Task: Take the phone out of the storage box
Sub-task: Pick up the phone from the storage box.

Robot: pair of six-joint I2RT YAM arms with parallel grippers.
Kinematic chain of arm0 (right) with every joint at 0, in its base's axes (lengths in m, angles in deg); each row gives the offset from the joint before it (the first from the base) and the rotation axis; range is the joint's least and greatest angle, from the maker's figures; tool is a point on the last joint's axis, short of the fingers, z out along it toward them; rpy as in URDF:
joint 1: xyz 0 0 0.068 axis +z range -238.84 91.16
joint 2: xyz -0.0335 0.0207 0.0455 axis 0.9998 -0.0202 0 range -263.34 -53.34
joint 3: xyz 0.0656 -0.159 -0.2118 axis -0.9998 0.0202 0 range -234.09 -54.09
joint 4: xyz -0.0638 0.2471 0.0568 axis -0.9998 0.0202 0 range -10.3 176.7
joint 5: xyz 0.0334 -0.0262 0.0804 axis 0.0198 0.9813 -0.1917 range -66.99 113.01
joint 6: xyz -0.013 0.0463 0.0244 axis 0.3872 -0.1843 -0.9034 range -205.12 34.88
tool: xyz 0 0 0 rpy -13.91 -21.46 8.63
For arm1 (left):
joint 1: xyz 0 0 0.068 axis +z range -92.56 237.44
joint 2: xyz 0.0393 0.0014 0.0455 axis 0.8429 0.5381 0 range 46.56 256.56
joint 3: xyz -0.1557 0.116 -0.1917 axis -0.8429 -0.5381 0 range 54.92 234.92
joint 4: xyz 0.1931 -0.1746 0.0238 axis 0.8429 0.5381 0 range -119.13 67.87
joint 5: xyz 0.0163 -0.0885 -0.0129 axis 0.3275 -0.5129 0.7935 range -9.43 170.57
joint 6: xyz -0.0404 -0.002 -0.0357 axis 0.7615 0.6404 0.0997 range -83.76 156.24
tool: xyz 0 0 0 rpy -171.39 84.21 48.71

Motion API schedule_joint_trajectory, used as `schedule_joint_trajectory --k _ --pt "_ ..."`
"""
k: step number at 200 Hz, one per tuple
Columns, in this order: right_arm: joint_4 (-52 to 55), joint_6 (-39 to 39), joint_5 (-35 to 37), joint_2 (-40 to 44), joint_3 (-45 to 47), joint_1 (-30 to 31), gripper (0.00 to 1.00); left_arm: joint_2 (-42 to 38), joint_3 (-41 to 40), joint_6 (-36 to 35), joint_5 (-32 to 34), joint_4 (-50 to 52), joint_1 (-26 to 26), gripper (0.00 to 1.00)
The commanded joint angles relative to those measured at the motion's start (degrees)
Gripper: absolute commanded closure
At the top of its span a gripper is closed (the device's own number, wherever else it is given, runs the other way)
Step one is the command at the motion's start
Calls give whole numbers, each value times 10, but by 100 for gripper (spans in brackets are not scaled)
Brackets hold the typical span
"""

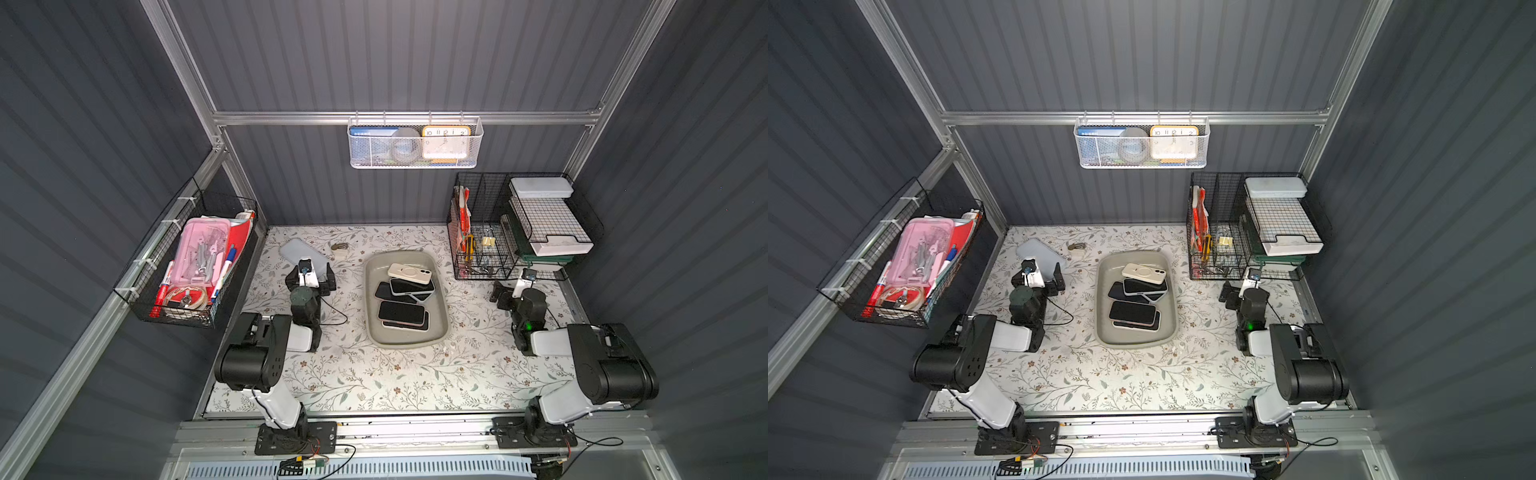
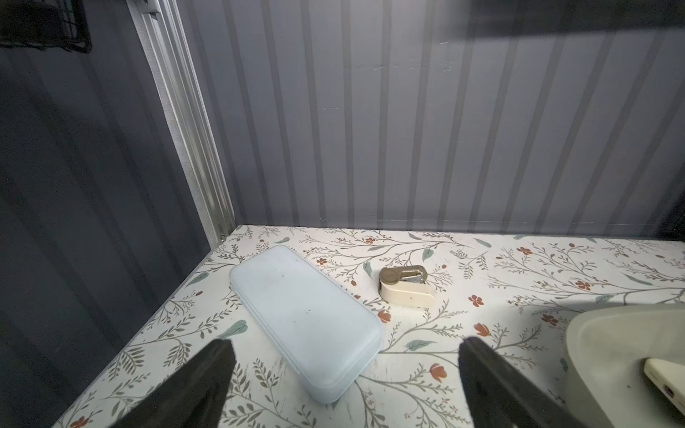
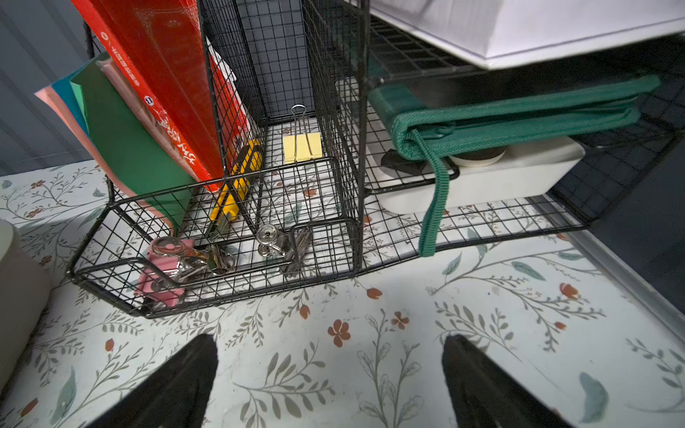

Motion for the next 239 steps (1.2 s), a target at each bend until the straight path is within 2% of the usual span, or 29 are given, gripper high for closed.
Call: schedule_joint_trajectory --k 1,143,163,184,201,218,239 --pt "-9 -1 3 -4 4 -2 1 0 -3 5 -5 -9 2 1" --pt "-5 2 -9 -3 1 -1 1 0 1 4 -17 -3 4 1" --pt "-6 4 -7 0 3 0 3 -9 -3 6 22 -9 4 1" --pt "15 18 14 43 9 13 5 -63 6 11 49 57 -2 2" --pt "70 46 56 105 6 48 5 -118 16 11 94 114 -20 3" --pt "174 69 96 178 -26 91 6 -181 58 31 96 228 -41 5" --pt "355 45 92 251 -104 129 9 -228 136 58 77 377 -75 9"
